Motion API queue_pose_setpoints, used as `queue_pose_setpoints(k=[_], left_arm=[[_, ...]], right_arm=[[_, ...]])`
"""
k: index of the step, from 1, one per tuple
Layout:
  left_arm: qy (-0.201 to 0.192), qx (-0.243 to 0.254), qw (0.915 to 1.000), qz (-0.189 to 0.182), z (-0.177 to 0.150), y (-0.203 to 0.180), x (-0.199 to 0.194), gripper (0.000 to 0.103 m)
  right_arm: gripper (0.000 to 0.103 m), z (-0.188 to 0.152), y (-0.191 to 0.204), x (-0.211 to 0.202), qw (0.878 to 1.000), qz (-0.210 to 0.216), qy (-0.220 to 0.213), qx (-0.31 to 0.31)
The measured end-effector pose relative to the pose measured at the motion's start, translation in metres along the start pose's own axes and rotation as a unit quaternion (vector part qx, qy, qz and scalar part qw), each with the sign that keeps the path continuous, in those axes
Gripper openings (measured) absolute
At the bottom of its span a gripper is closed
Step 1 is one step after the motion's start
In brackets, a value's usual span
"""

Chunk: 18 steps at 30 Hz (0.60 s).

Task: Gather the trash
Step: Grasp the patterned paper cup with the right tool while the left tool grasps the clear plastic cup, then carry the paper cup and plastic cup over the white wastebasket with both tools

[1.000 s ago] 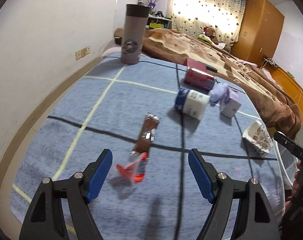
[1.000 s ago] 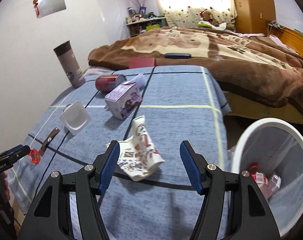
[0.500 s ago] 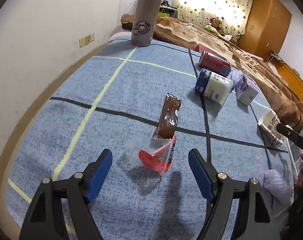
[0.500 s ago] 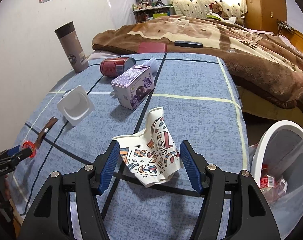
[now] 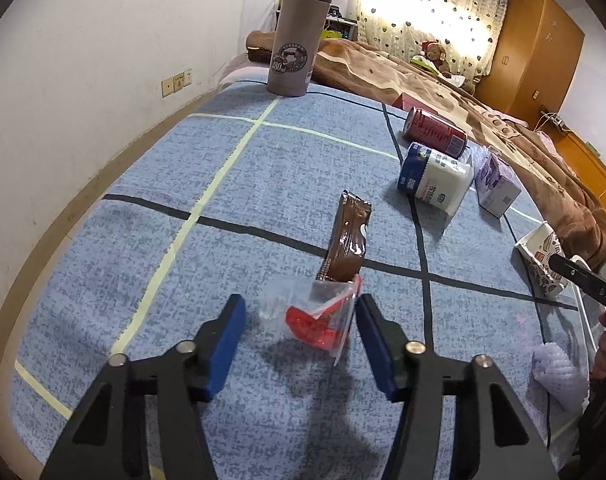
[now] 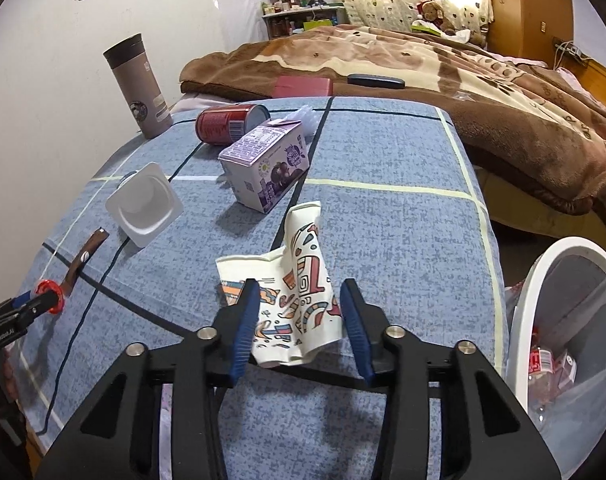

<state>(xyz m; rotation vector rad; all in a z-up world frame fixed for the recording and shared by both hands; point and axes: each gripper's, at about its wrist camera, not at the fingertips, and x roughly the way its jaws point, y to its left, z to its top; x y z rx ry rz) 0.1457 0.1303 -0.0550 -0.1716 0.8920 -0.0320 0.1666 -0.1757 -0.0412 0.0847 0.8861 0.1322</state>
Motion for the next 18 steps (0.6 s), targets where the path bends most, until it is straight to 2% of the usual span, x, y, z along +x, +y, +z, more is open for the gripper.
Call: queue_pose_setpoints(k=[4, 18], left_arm=[[-0.001, 0.005, 1.0000, 0.001, 0.000, 0.000, -0.002, 0.044], [-0.016, 0.016, 0.9997, -0.006, 0.001, -0.012, -0.017, 0.044]], right_arm=[[0.021, 0.000, 0.001, -0.001, 1.000, -0.004, -0.002, 0.000], [0.020, -0.002, 0.000, -0.010, 1.000, -0.011, -0.024, 0.005]])
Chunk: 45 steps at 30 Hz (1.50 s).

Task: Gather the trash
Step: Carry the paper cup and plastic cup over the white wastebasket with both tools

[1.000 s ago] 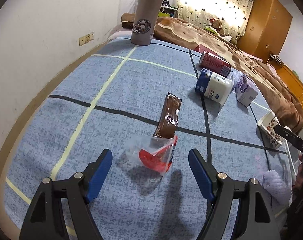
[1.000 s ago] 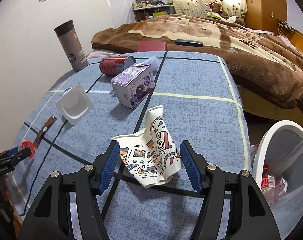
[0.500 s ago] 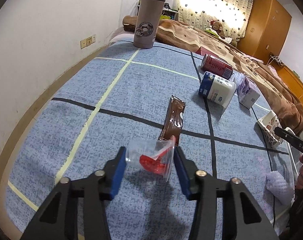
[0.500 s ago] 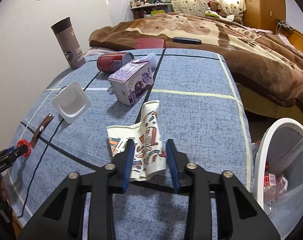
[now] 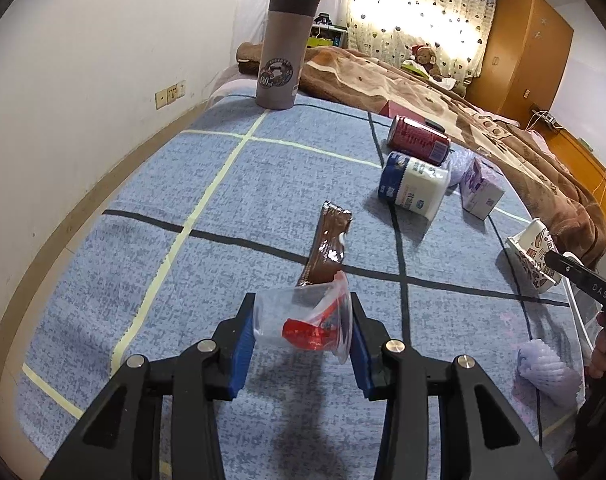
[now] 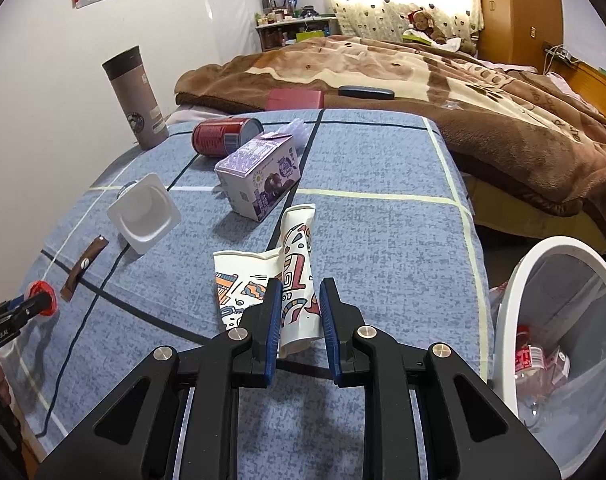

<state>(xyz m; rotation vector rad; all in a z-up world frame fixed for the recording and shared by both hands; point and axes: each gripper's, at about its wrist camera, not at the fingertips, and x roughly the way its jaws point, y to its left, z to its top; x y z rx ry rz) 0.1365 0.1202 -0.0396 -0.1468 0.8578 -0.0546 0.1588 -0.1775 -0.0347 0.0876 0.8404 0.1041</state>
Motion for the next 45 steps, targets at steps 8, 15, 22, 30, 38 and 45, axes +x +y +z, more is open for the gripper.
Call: queue_pose_setpoints(k=[8, 15, 22, 30, 38, 45], left_arm=[[-0.017, 0.019, 0.9997, -0.005, 0.004, -0.018, -0.015, 0.044], [-0.037, 0.042, 0.9983, -0.015, 0.010, -0.042, -0.028, 0.044], [-0.050, 0.064, 0.9961, -0.033, 0.015, -0.072, -0.036, 0.044], [-0.064, 0.101, 0.9908, -0.064, 0.021, -0.117, -0.042, 0.044], [-0.072, 0.141, 0.9820, -0.102, 0.023, -0.173, -0.047, 0.044], [-0.069, 0.176, 0.9730, -0.133, 0.020, -0.222, -0.045, 0.044]], right_arm=[[0.020, -0.002, -0.004, -0.010, 1.000, 0.006, -0.014, 0.010], [0.020, -0.005, -0.014, -0.025, 0.999, 0.004, -0.032, 0.019], [0.020, -0.008, -0.027, -0.041, 0.998, -0.003, -0.048, 0.032], [0.020, -0.013, -0.047, -0.064, 0.996, -0.014, -0.073, 0.051], [0.020, -0.021, -0.075, -0.085, 0.992, -0.032, -0.092, 0.078], [0.020, -0.028, -0.100, -0.099, 0.988, -0.054, -0.102, 0.099]])
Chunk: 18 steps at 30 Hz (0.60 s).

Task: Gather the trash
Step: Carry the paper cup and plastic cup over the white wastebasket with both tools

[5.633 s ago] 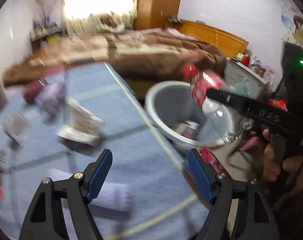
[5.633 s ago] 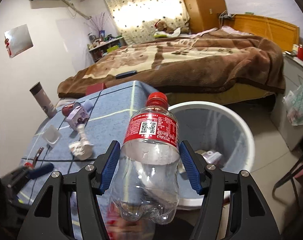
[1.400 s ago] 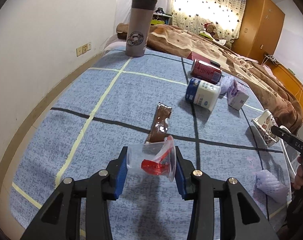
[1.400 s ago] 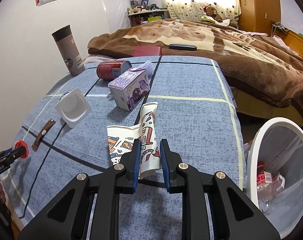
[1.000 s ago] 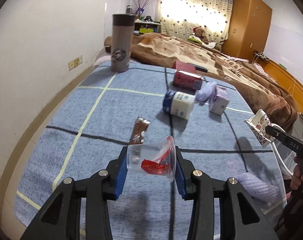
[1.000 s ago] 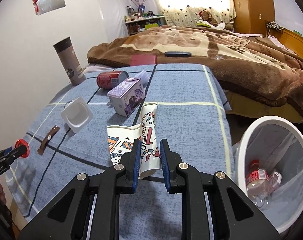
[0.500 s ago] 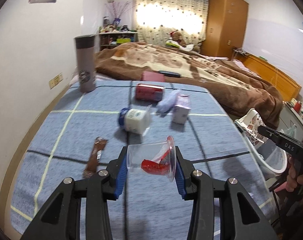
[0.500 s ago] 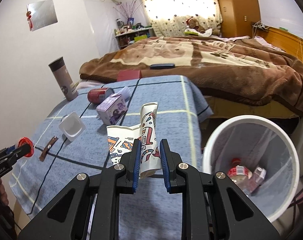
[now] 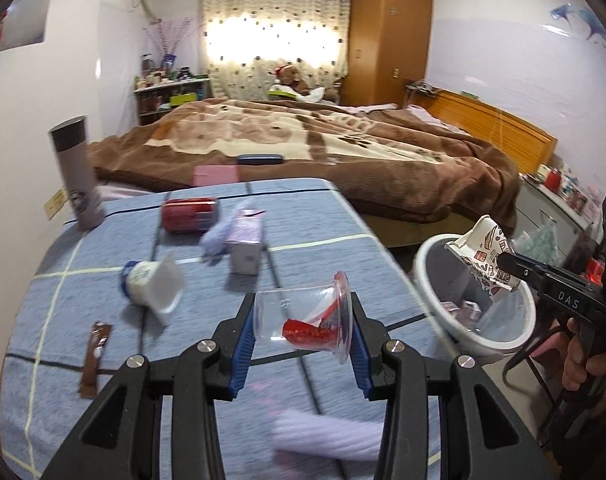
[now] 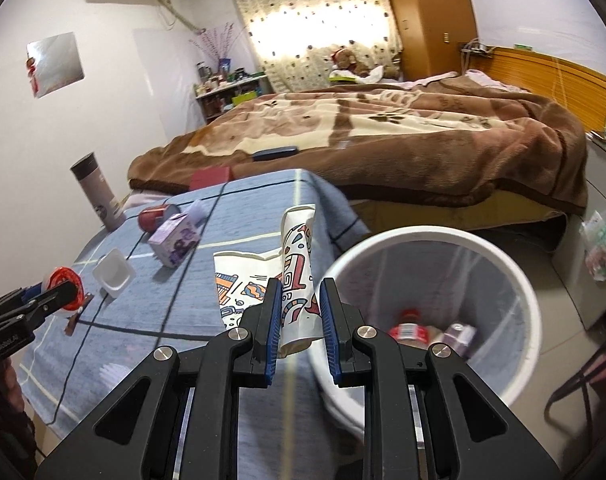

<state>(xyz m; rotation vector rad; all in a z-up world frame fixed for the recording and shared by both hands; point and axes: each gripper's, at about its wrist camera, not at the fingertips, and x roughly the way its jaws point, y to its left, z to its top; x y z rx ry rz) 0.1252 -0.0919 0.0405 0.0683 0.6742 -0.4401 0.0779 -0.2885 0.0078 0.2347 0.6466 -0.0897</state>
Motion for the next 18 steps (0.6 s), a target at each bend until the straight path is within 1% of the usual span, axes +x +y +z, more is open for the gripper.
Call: queue_pose_setpoints(k=[9, 11, 18], left_arm=[[0.002, 0.037, 0.9982, -0.046, 0.017, -0.060, 0.020, 0.044], [0.006, 0.042, 0.9972, -0.062, 0.020, -0.073, 0.026, 0.044], [0.037, 0.065, 0.9919, -0.103, 0.022, -0.117, 0.057, 0.044]], right_arm=[[0.020, -0.002, -0.037, -0.014, 0.999, -0.035, -0.012, 0.028], [0.020, -0.003, -0.044, -0.015, 0.999, -0.042, -0.011, 0.033], [0.020, -0.009, -0.067, -0.014, 0.996, -0.076, -0.002, 0.041]])
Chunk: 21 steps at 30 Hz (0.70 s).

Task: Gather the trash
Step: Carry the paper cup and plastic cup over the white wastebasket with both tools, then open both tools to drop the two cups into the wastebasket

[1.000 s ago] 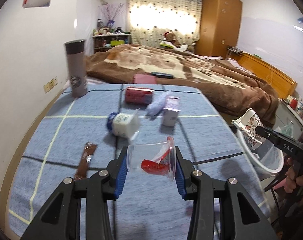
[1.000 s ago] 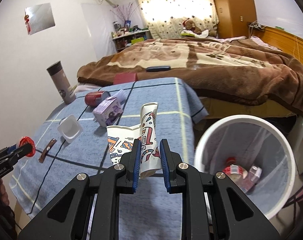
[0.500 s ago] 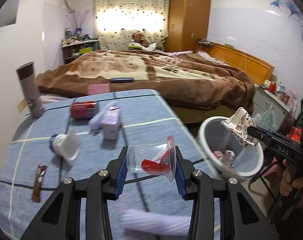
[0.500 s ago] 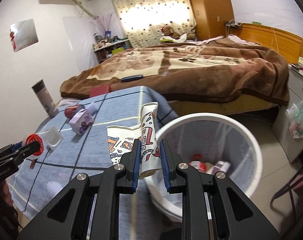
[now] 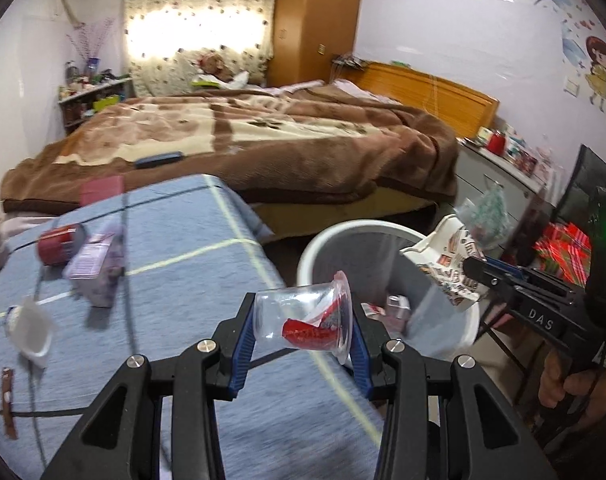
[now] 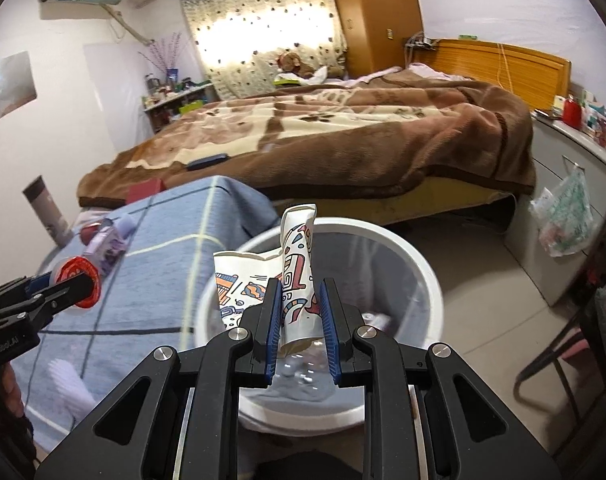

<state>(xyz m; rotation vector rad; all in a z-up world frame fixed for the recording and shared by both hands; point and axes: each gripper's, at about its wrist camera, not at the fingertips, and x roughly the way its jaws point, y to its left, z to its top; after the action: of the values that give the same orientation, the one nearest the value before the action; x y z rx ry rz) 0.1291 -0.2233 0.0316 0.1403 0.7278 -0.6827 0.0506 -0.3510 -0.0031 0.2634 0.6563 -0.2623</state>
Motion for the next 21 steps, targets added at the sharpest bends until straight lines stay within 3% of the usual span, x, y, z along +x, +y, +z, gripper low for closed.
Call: queue_pose_setpoints(k=[10, 18, 21], left_arm=[[0.044, 0.022, 0.9987, -0.016, 0.001, -0.034, 0.047, 0.044], [0.055, 0.027, 0.9978, -0.024, 0.006, -0.047, 0.066, 0.045], [0.058, 0.025, 0.9977, -0.024, 0.006, -0.048, 0.071, 0.061]], right_arm=[[0.020, -0.008, -0.028, 0.023, 0.999, -0.040, 0.036, 0.008], [0.020, -0.010, -0.037, 0.033, 0.997, -0.059, 0.052, -0.007], [0.021, -0.010, -0.040, 0.036, 0.996, -0.060, 0.059, -0.007]])
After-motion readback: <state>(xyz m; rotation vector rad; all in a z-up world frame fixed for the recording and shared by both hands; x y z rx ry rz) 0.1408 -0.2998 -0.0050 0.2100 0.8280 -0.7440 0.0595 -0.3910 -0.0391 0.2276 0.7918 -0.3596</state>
